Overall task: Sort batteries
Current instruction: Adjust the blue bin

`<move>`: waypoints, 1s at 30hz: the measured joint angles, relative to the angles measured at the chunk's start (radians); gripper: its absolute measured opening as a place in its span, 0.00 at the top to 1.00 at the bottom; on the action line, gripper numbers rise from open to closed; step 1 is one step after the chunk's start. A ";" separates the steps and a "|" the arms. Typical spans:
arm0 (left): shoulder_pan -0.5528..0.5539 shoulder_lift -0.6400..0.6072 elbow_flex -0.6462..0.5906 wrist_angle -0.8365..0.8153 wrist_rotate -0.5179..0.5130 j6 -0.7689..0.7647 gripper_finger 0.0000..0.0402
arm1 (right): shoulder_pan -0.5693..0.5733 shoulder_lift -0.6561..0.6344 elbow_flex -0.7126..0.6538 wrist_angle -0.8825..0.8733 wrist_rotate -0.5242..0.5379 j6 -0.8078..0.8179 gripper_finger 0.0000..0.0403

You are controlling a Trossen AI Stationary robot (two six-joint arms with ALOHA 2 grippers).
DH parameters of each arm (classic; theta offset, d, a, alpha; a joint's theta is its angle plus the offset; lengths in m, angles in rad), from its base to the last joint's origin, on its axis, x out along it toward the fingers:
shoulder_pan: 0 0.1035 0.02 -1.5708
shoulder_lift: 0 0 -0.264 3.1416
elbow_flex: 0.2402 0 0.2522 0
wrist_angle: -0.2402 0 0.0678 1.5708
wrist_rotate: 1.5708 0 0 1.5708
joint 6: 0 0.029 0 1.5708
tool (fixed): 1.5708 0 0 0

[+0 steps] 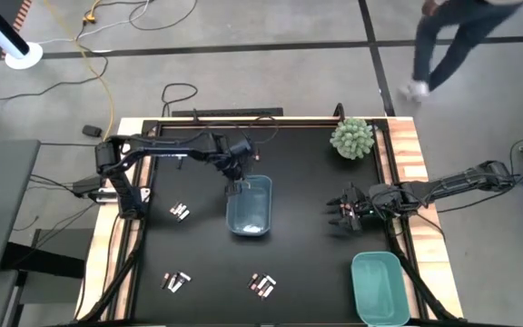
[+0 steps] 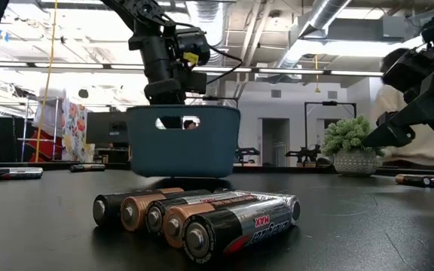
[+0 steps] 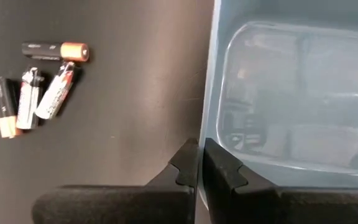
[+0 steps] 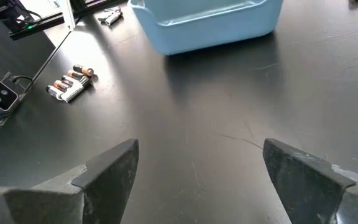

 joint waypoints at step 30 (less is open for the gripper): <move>0.007 0.003 0.004 -0.011 -0.023 -0.041 0.85 | 0.000 0.000 0.000 0.000 0.000 -0.002 0.10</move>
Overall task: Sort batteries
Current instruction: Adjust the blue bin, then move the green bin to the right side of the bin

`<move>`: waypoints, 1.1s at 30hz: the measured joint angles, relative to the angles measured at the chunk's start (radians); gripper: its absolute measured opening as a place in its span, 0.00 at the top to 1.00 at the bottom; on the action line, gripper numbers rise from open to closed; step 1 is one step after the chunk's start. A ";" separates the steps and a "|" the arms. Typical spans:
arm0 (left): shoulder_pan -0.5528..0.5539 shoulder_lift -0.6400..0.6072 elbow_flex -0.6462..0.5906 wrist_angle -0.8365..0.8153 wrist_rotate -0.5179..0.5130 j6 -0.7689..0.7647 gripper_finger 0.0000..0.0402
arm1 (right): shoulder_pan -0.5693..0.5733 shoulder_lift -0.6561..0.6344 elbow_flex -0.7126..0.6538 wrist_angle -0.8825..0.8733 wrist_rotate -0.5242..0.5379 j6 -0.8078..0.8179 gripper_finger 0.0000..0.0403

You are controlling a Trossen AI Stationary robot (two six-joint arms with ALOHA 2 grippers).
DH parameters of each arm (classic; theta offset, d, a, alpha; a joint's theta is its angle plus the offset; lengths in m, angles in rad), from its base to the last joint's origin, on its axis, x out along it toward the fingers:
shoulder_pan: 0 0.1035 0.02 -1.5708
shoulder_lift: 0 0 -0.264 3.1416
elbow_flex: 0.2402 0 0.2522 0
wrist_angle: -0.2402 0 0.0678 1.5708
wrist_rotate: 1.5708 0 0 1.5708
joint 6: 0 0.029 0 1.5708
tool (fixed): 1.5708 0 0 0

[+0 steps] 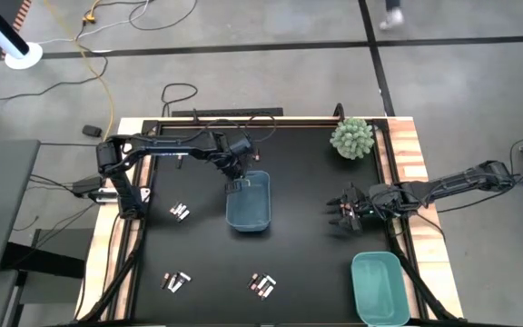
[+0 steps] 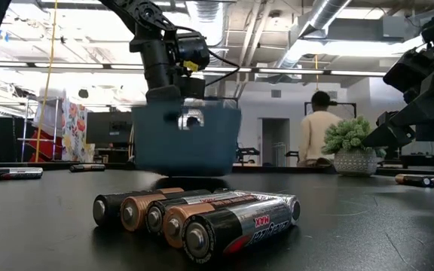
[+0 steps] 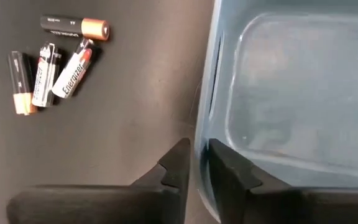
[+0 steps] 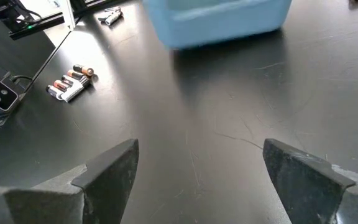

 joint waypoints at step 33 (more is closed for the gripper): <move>-0.182 -0.147 0.186 -0.187 0.005 -0.214 0.80 | -0.068 0.001 0.031 0.248 0.001 -0.039 0.10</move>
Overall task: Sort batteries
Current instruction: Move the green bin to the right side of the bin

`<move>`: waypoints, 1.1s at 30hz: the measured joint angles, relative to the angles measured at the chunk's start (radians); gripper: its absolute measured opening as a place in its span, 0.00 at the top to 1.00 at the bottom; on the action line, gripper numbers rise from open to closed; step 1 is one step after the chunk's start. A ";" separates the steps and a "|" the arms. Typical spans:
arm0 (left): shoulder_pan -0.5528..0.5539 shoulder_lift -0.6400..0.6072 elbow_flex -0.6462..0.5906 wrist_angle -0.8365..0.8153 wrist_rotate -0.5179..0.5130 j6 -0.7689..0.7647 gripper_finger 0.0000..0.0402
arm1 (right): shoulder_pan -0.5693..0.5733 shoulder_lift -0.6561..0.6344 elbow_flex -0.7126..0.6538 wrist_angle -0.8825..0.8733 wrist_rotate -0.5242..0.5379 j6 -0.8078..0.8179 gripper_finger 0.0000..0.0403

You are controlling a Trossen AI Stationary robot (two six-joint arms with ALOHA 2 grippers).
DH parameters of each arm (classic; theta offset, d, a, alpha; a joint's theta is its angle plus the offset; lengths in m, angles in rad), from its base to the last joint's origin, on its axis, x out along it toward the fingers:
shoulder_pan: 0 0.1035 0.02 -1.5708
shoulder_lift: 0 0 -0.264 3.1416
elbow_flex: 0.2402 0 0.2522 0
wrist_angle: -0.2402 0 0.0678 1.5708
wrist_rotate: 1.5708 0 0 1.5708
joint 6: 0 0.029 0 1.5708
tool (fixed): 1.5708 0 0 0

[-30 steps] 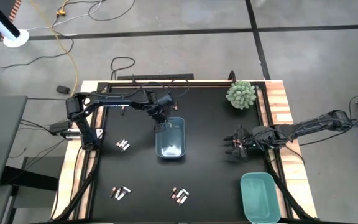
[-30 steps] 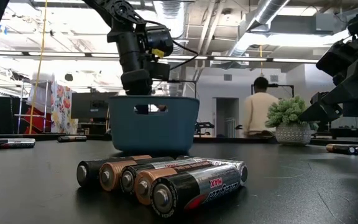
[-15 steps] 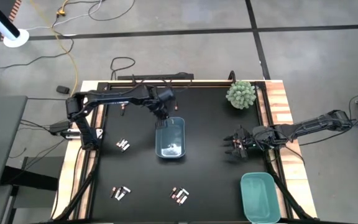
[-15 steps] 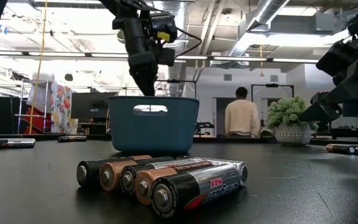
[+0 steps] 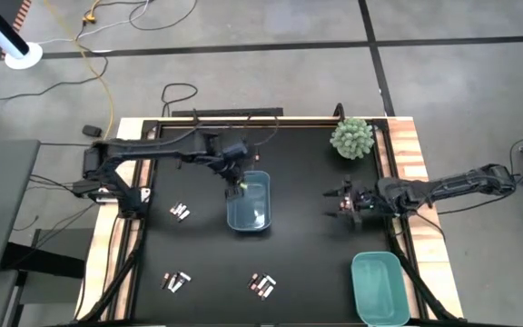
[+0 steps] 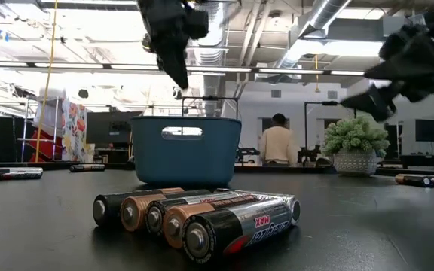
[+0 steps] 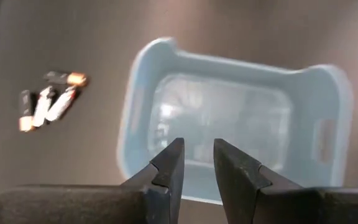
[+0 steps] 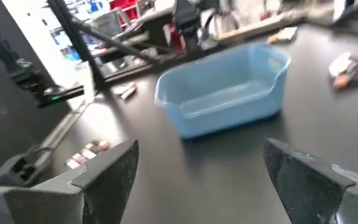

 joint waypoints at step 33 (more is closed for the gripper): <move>-0.286 -0.556 -0.541 0.270 -0.199 -0.350 0.80 | -0.015 0.766 0.988 -0.637 -0.001 0.286 0.10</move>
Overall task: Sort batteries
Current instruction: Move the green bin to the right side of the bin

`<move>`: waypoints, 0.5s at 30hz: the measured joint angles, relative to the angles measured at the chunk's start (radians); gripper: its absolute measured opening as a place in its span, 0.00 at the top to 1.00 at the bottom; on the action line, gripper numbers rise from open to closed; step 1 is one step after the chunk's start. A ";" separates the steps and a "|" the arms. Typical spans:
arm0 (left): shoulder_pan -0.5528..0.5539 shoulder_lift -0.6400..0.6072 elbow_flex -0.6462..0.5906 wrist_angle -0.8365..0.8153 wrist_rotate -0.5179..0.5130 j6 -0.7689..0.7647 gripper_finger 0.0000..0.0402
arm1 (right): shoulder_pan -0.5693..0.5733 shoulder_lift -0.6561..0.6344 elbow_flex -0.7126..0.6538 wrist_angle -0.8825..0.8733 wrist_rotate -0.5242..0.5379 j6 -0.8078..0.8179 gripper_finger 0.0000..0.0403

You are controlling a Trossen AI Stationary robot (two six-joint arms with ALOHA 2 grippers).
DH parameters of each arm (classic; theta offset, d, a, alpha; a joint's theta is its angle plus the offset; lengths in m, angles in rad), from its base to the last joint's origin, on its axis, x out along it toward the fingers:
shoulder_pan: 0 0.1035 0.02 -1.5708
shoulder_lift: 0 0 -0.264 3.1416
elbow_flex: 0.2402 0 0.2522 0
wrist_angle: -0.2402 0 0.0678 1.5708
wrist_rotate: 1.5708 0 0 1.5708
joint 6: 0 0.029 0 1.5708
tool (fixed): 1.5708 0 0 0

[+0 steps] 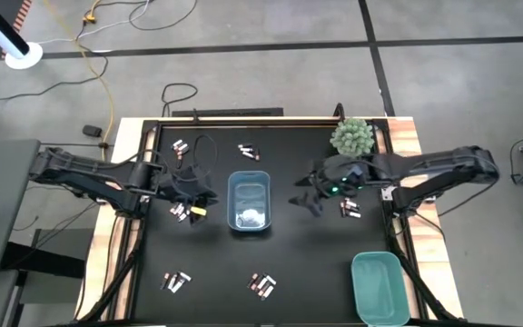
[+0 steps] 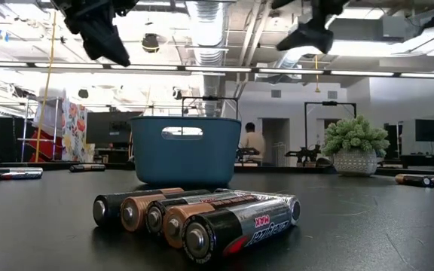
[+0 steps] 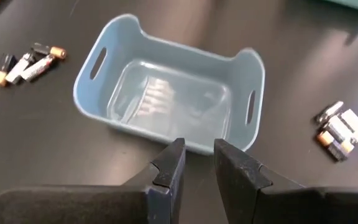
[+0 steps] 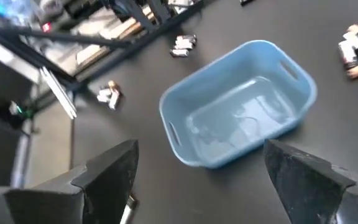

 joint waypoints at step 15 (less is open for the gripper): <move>0.000 -0.001 0.000 -0.135 -0.025 0.155 0.80 | -0.019 0.258 0.026 -0.013 -0.001 0.402 0.10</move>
